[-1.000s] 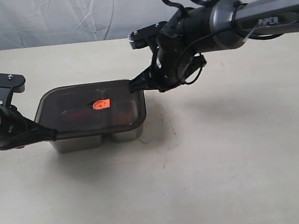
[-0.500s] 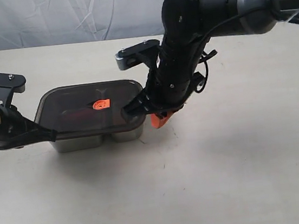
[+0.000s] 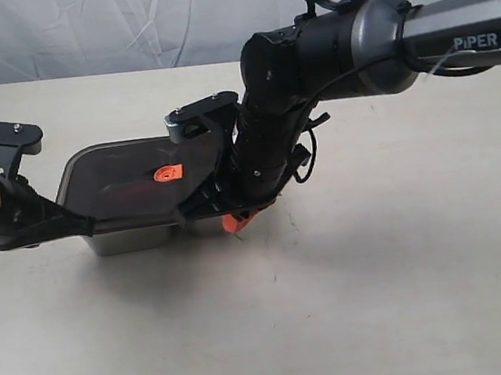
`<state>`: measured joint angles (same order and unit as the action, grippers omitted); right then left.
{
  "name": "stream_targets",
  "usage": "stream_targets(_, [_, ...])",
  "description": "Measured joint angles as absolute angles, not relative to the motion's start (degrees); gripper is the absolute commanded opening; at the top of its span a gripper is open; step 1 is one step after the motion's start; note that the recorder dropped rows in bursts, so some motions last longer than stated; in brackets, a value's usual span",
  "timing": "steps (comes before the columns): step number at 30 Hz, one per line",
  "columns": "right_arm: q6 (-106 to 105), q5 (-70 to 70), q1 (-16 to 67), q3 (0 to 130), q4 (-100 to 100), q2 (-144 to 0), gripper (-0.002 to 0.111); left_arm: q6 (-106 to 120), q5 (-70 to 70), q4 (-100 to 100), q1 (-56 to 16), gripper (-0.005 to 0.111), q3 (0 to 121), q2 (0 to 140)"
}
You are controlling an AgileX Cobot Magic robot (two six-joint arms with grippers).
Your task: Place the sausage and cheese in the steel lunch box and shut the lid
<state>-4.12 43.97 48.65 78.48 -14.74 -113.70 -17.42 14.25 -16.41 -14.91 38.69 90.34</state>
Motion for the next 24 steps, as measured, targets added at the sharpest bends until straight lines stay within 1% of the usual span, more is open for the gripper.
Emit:
stream_targets(10, [-4.1,42.5,48.7,78.5,-14.3,-113.7,0.000,-17.4,14.3,-16.4,-14.9,0.000,38.7,90.3])
stream_targets(13, [-3.9,44.1,48.7,78.5,-12.9,-113.7,0.000,-17.4,14.4,-16.4,-14.9,0.000,38.7,90.3])
stream_targets(20, [4.1,48.6,48.7,78.5,-0.6,-111.3,0.000,-17.4,17.9,-16.9,-14.9,0.000,38.7,90.1])
stream_targets(24, [7.2,48.7,48.7,78.5,4.1,-106.6,0.000,-18.0,16.0,-16.9,-14.0,0.000,38.7,87.2])
